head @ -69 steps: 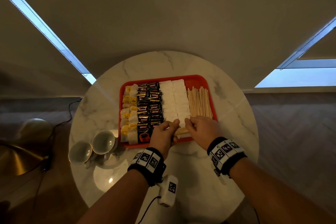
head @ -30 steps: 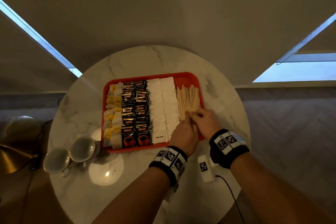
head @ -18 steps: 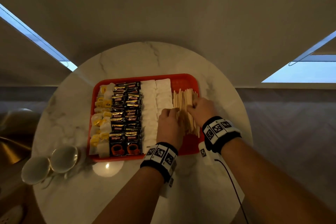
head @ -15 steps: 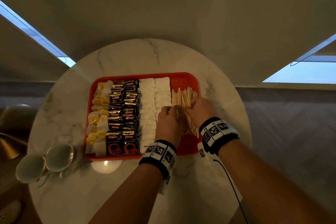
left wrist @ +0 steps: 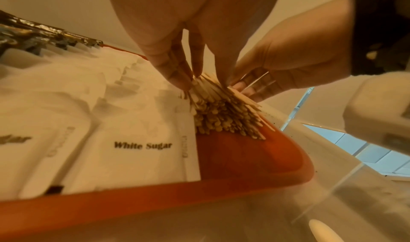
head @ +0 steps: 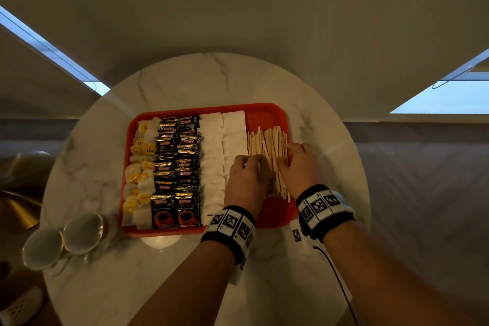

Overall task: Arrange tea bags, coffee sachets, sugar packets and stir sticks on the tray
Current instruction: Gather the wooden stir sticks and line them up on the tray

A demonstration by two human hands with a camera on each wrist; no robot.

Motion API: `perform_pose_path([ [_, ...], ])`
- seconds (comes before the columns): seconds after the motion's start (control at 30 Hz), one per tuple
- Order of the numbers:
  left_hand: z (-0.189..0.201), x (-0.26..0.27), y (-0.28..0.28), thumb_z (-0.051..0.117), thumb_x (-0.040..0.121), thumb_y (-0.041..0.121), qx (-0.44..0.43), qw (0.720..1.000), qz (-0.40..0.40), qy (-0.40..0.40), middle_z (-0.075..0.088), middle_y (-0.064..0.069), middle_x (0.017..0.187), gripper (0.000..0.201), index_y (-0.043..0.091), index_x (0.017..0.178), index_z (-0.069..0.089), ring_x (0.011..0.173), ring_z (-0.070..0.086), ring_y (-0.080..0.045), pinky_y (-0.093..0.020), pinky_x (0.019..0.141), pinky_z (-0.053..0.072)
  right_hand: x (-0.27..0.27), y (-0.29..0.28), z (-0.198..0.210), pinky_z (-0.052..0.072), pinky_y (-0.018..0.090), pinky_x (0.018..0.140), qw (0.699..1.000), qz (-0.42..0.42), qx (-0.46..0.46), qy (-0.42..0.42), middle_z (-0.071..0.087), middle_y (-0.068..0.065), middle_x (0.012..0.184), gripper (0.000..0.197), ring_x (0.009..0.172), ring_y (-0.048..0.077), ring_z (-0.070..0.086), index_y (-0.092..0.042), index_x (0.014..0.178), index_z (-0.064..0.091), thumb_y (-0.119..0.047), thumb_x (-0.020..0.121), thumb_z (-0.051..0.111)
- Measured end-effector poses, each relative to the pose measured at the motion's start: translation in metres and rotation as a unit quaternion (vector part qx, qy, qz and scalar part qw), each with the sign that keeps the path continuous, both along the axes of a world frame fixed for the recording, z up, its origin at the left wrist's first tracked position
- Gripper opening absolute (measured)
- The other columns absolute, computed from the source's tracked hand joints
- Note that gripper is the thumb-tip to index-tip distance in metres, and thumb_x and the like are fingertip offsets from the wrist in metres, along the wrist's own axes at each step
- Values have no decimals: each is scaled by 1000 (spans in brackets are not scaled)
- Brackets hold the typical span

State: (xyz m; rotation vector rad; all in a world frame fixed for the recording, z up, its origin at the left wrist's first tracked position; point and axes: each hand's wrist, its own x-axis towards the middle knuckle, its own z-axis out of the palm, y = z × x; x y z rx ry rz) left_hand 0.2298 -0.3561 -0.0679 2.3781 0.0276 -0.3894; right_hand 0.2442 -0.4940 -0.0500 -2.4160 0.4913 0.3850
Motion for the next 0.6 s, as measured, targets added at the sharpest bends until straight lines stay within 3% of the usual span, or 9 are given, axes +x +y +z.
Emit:
perform_pose_path([
  [0.23, 3, -1, -3, 69, 91, 38, 5, 1000, -7, 10, 49, -6, 132, 52, 22, 138, 54, 116, 54, -27, -45, 91, 55, -3, 3, -3, 53, 38, 96, 999, -19, 43, -5, 51, 5, 129, 40, 111, 24, 59, -16, 135, 54, -25, 97, 62],
  [0.4, 5, -3, -5, 66, 94, 33, 0, 1000, -12, 9, 50, -5, 130, 45, 25, 137, 54, 113, 57, -27, -40, 87, 56, -4, 2, -6, 54, 40, 95, 998, -23, 52, -4, 51, 5, 128, 40, 109, 24, 60, -17, 135, 54, -26, 96, 62],
  [0.6, 11, 2, -3, 59, 96, 45, 0, 1000, -7, -21, 51, -3, 127, 45, 22, 135, 55, 111, 56, -21, -34, 89, 53, -8, -3, -4, 54, 40, 96, 999, -10, 44, -1, 50, 2, 130, 44, 112, 22, 59, -21, 138, 52, -33, 96, 62],
])
